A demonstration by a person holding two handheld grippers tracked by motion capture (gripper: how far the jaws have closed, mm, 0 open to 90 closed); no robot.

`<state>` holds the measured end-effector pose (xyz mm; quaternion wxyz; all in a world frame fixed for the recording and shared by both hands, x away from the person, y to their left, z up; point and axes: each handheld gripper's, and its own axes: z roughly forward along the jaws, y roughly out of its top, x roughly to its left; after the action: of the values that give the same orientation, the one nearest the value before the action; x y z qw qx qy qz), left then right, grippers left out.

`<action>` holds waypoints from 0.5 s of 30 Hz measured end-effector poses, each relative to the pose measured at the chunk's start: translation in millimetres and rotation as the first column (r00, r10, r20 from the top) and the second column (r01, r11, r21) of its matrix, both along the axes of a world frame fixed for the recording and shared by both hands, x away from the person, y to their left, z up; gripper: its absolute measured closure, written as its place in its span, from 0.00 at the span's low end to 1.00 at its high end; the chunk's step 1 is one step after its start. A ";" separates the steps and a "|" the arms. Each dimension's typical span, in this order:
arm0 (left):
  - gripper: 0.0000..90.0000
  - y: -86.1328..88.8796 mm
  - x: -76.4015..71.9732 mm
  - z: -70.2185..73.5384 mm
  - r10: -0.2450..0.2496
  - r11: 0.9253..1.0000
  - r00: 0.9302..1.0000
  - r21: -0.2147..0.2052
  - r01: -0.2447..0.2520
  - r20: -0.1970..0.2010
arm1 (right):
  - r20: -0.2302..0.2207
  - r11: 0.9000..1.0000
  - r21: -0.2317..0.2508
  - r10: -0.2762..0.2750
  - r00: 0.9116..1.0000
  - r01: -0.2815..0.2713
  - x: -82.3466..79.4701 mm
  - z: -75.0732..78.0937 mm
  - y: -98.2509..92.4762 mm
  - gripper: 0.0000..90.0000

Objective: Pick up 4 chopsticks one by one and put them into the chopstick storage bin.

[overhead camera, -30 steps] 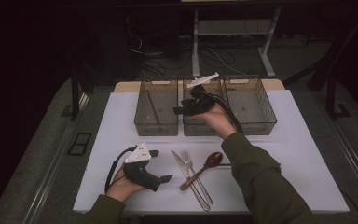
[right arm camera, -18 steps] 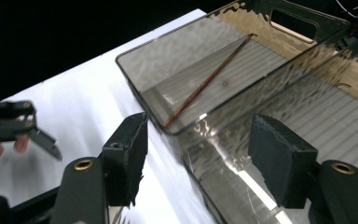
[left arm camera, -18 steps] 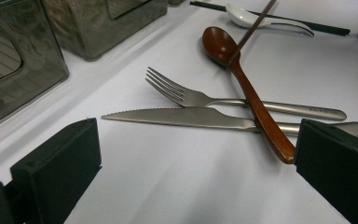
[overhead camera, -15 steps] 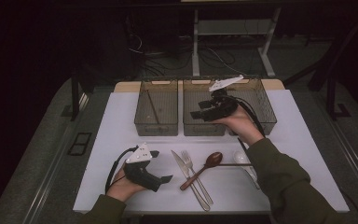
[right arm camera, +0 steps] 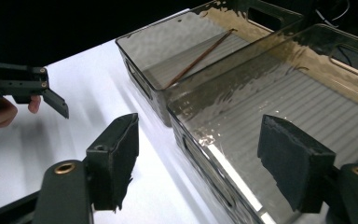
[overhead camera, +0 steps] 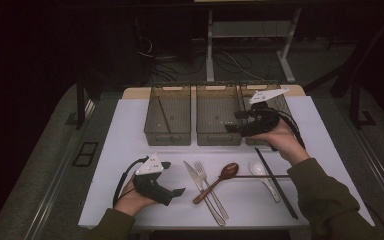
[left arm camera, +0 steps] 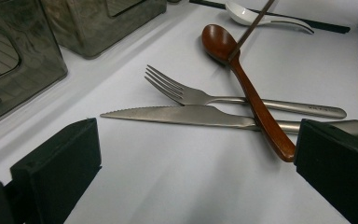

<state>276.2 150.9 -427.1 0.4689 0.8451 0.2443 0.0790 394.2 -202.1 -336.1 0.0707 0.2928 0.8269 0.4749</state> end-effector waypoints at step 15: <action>0.00 0.3 0.4 -0.2 0.001 1.000 1.000 0.004 -0.001 0.002 | 0.015 1.000 -0.009 -0.005 1.000 0.005 -34.2 -8.0 -38.2 0.29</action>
<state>276.6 151.1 -427.3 0.4675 0.8458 0.2441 0.0805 360.1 -240.3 -344.1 0.0793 0.2911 0.8278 0.4730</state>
